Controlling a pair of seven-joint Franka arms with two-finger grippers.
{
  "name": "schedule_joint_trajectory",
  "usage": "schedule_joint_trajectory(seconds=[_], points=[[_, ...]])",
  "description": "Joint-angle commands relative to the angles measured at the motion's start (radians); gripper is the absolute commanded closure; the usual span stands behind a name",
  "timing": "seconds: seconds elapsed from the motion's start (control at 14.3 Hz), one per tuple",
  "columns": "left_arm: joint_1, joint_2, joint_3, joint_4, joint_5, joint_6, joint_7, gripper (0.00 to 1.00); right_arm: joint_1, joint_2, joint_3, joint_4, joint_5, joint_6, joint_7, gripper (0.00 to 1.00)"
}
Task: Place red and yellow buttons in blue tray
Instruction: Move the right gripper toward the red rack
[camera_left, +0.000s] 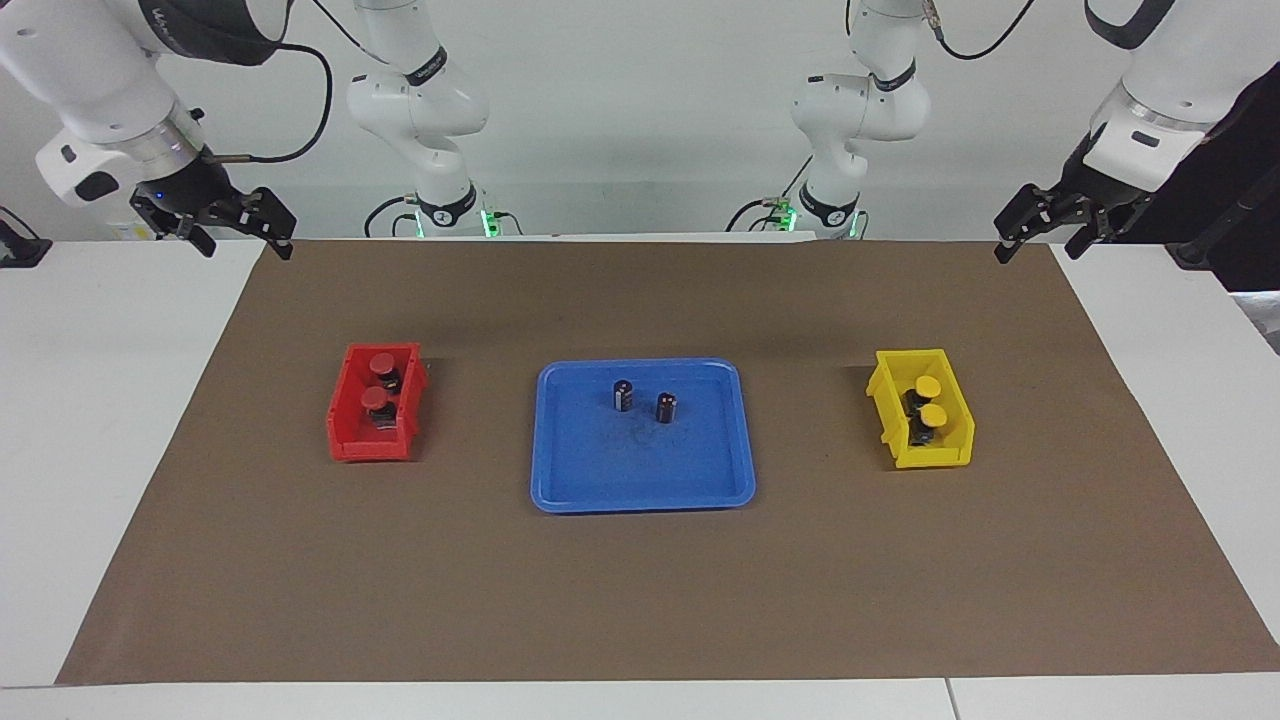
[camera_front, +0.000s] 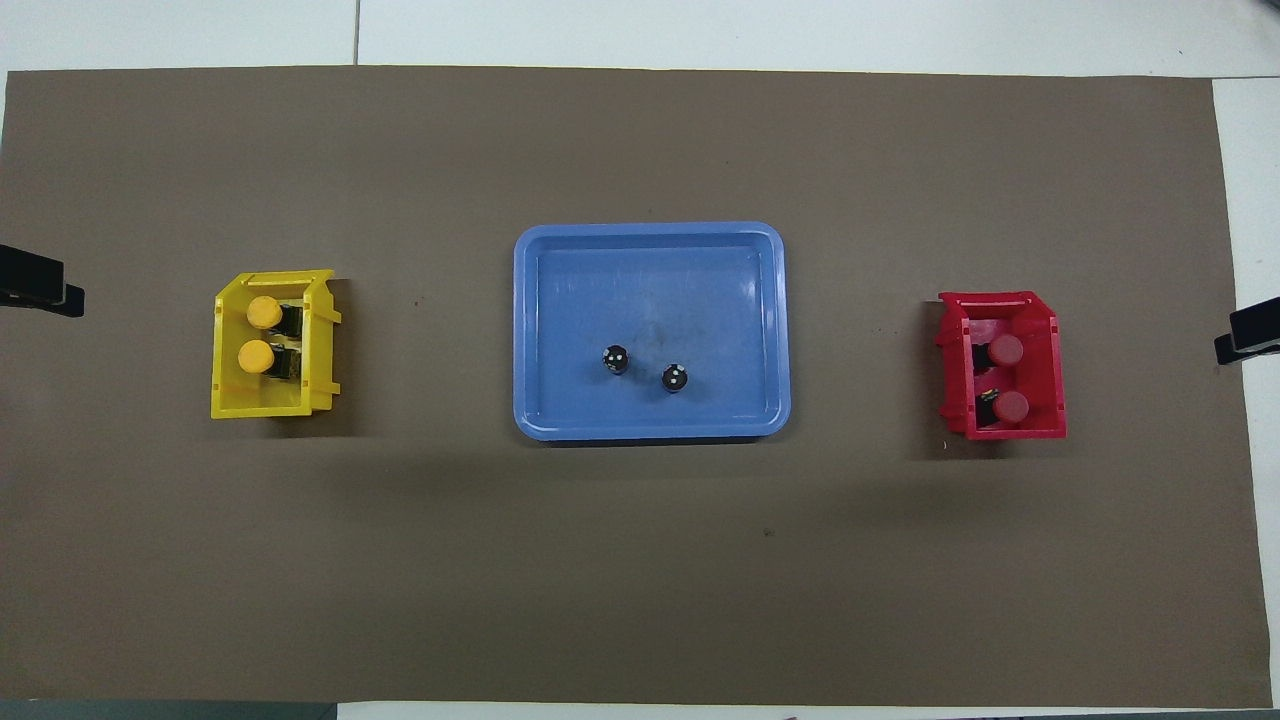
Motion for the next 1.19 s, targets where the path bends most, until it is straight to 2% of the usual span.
schedule_joint_trajectory(seconds=[0.0, 0.63, 0.77, 0.98, 1.12], points=[[0.007, -0.029, -0.006, -0.028, 0.013, -0.008, 0.011, 0.00, 0.003, -0.007, 0.009, 0.003, 0.006, -0.007, 0.005, 0.00], [-0.009, -0.029, -0.010, -0.028, 0.013, -0.008, 0.009, 0.00, 0.004, -0.007, 0.013, 0.003, 0.006, -0.010, 0.002, 0.00], [-0.003, -0.029, -0.010, -0.028, 0.013, -0.012, 0.009, 0.00, 0.009, -0.005, 0.047, 0.003, 0.006, 0.000, 0.000, 0.00], [0.007, -0.030, -0.003, -0.028, 0.013, -0.049, 0.011, 0.00, 0.035, 0.006, 0.060, -0.020, 0.005, 0.091, 0.006, 0.00], [0.007, -0.030, -0.003, -0.028, 0.013, -0.043, 0.009, 0.00, 0.054, 0.068, 0.061, -0.015, 0.006, 0.142, 0.008, 0.00]])
